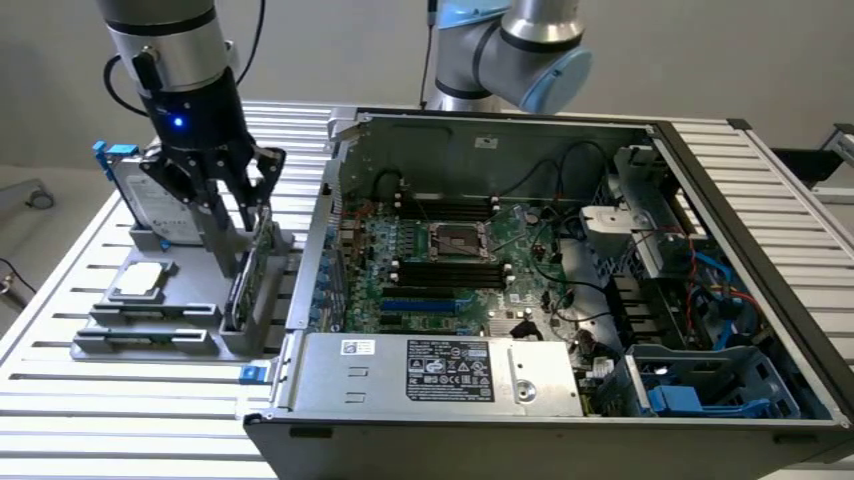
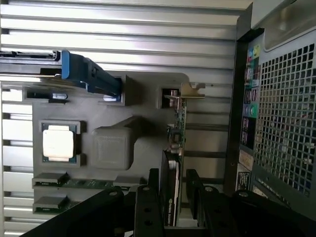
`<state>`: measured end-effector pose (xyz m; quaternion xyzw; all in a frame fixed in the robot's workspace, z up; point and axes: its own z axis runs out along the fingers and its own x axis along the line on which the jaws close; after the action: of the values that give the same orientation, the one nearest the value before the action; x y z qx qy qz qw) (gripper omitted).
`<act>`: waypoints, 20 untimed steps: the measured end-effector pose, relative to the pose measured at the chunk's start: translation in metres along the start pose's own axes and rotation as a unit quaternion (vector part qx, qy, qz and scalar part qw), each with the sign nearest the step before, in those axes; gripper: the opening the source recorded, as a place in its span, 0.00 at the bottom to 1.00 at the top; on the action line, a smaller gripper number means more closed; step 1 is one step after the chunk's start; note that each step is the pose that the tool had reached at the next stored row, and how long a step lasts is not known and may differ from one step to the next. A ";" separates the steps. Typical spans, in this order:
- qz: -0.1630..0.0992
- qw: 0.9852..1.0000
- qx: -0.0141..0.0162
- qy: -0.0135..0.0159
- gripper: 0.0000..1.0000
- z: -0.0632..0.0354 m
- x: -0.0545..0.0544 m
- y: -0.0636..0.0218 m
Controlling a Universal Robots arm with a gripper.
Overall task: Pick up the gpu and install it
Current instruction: 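Pick up the gpu and move the gpu toward the slot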
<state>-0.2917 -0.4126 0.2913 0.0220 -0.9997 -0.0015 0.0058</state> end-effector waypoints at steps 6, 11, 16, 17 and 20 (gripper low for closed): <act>0.000 1.000 0.000 0.000 0.36 0.0108 0.000 -0.0057; -0.001 1.000 0.000 0.000 0.36 0.0198 0.000 -0.0108; -0.002 1.000 0.000 0.000 0.36 0.0289 0.000 -0.0163; -0.002 1.000 0.000 0.000 0.36 0.0307 -0.001 -0.0173; -0.003 1.000 0.000 0.000 0.36 0.0362 -0.002 -0.0188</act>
<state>-0.2897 -0.4312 0.2551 0.0245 -0.9997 -0.0014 0.0059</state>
